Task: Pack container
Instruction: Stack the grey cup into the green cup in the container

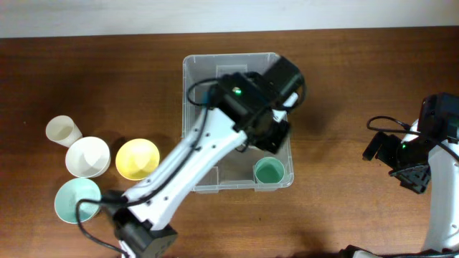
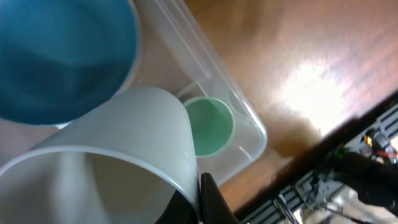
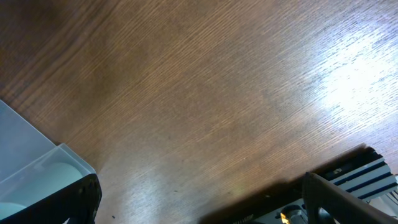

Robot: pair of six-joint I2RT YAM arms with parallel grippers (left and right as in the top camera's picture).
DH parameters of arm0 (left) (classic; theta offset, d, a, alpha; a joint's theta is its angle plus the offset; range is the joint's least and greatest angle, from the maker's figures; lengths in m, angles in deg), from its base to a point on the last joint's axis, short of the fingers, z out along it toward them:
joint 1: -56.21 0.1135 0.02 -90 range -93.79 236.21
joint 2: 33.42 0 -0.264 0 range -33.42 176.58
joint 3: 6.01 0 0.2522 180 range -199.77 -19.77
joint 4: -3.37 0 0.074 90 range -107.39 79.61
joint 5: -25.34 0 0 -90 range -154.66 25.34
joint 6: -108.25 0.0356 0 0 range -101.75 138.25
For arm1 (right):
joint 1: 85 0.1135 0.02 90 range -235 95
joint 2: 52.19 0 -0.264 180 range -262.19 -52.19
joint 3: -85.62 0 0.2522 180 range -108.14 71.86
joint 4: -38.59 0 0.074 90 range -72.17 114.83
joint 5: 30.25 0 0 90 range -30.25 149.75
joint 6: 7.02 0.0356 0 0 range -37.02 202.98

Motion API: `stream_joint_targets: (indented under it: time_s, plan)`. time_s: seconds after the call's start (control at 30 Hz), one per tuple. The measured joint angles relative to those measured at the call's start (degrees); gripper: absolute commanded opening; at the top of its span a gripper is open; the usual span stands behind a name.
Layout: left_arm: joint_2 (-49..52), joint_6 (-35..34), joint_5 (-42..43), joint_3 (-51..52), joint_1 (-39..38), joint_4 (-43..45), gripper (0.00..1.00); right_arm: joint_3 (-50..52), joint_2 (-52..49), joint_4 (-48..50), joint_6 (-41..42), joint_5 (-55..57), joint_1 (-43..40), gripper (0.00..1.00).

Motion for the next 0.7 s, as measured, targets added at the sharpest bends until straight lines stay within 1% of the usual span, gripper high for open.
stream_joint_targets:
  time_s: [0.17,0.3,0.37,0.43,0.7]
  plan:
    - [2.34,0.0,3.82,3.82,-3.04,-0.04,0.01,0.0,0.0,0.02,-0.02,0.0,0.0,0.99]
    - [2.56,0.0,5.79,6.19,-3.65,-0.17,0.0,0.0,0.0,0.0,-0.04,0.0,0.0,0.99]
    - [2.56,0.0,6.32,7.65,-3.65,0.22,0.01,0.0,0.0,0.02,-0.04,0.0,0.0,0.99]
    - [2.56,0.0,6.6,8.74,-3.65,0.44,0.03,0.0,0.0,0.0,-0.04,-0.02,0.0,0.99]
    - [2.56,0.0,7.02,9.81,-3.65,1.55,0.04,0.0,0.0,0.02,-0.04,0.0,0.0,0.99]
